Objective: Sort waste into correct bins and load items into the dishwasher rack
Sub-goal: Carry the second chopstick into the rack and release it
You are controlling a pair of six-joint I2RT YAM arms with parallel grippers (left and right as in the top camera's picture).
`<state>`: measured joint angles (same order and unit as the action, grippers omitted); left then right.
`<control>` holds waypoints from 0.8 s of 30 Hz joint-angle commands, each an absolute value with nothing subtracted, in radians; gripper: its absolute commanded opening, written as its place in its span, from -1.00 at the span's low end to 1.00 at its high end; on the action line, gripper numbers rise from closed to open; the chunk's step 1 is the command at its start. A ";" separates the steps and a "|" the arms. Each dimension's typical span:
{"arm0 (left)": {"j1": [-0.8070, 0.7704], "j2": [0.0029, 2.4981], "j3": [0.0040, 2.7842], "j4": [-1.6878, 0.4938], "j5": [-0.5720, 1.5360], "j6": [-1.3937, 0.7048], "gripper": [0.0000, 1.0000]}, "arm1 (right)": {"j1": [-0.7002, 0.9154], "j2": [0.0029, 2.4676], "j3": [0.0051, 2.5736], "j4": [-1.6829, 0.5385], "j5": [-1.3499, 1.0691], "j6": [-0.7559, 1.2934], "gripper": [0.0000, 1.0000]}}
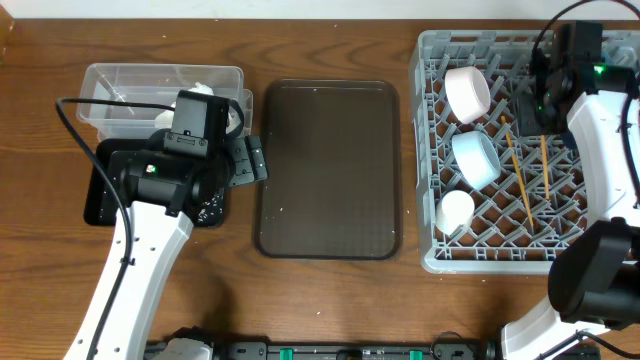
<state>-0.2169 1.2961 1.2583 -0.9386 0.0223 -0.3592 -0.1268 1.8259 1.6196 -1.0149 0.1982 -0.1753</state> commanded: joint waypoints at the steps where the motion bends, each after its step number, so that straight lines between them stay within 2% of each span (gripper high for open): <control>1: -0.213 1.302 1.274 -0.942 0.014 -0.349 0.79 | -0.134 1.821 1.601 -0.995 0.170 -0.242 -0.97; 4: -0.213 1.302 1.274 -0.942 0.014 -0.349 0.80 | -0.133 1.821 1.601 -0.986 0.168 -0.241 -0.92; 5: -0.213 1.302 1.274 -0.942 0.014 -0.349 0.79 | -0.131 1.821 1.601 -0.982 0.167 -0.240 -0.70; 7: -0.213 1.302 1.274 -0.942 0.014 -0.349 0.80 | -0.128 1.821 1.601 -0.975 0.167 -0.240 -0.45; 8: -0.213 1.302 1.274 -0.942 0.014 -0.349 0.80 | -0.128 1.820 1.602 -0.971 0.167 -0.240 -0.24; 11: -0.213 1.302 1.274 -0.942 0.014 -0.349 0.79 | -0.126 1.819 1.607 -0.968 0.167 -0.239 -0.08; 15: -0.213 1.302 1.274 -0.942 0.014 -0.349 0.79 | -0.124 1.812 1.625 -0.976 0.139 -0.218 0.09; 24: -0.213 1.302 1.274 -0.942 0.014 -0.349 0.80 | -0.083 1.708 1.645 -0.979 0.038 -0.218 0.27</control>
